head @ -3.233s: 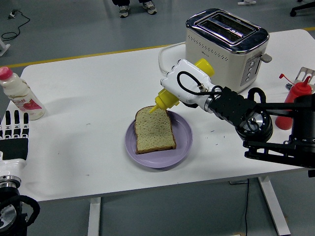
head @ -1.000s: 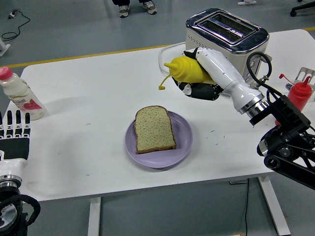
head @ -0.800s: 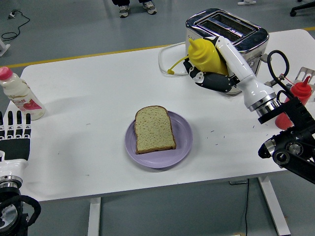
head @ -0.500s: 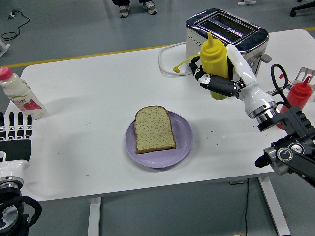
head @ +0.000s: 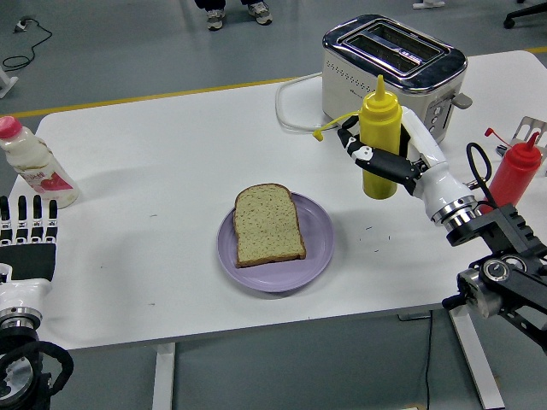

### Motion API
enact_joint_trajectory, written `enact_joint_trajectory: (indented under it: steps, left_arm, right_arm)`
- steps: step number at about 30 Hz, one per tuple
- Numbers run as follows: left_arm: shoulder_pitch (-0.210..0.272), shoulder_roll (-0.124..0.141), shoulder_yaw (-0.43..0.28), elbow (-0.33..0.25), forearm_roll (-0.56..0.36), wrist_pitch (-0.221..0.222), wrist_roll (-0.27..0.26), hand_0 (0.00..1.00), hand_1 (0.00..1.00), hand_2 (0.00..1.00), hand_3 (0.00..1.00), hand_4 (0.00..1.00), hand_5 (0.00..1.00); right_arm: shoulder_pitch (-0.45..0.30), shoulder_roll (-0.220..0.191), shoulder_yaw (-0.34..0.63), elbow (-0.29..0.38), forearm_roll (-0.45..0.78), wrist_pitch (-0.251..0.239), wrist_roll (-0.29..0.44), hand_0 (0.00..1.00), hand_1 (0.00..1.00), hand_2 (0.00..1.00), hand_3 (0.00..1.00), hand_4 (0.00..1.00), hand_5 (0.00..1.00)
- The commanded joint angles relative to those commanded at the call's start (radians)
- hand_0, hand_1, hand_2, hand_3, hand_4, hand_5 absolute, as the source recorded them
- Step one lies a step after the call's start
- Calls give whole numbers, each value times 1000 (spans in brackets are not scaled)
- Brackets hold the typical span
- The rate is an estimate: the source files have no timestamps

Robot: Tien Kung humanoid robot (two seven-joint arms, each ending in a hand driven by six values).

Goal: Pick up the cup,pour liquid into bread,place the cup on the desk

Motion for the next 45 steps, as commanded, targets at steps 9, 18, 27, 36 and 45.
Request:
enact_joint_trajectory:
  steps: [9,18,27,36,45]
  left_arm:
    - [-2,0,0,0,0,0,0,864,873,934,856,716,998]
    - [-4,0,-1,1,0,-1,-1,863,873,934,856,717,998]
    - [-5,0,-2,1,-1,-1,-1,863,873,934,856,717,998]
    - [-8,0,-3,1,-1,-1,-1,862,873,934,856,718,998]
    - [-10,0,-5,1,-1,-1,-1,862,873,934,856,718,998]
  right_arm:
    - [-16,-1,-23,-81,32,-3,96,194,218,311,370,300,309]
    - [-25,28,-65,-187,153,-33,271,280,241,332,384,297,310]
    - [-18,71,-96,-285,257,-78,414,295,251,342,387,297,309]
    - [-16,91,-133,-345,314,-108,421,326,272,352,390,307,293]
    - [-11,114,-151,-401,355,-119,421,328,271,353,392,310,288]
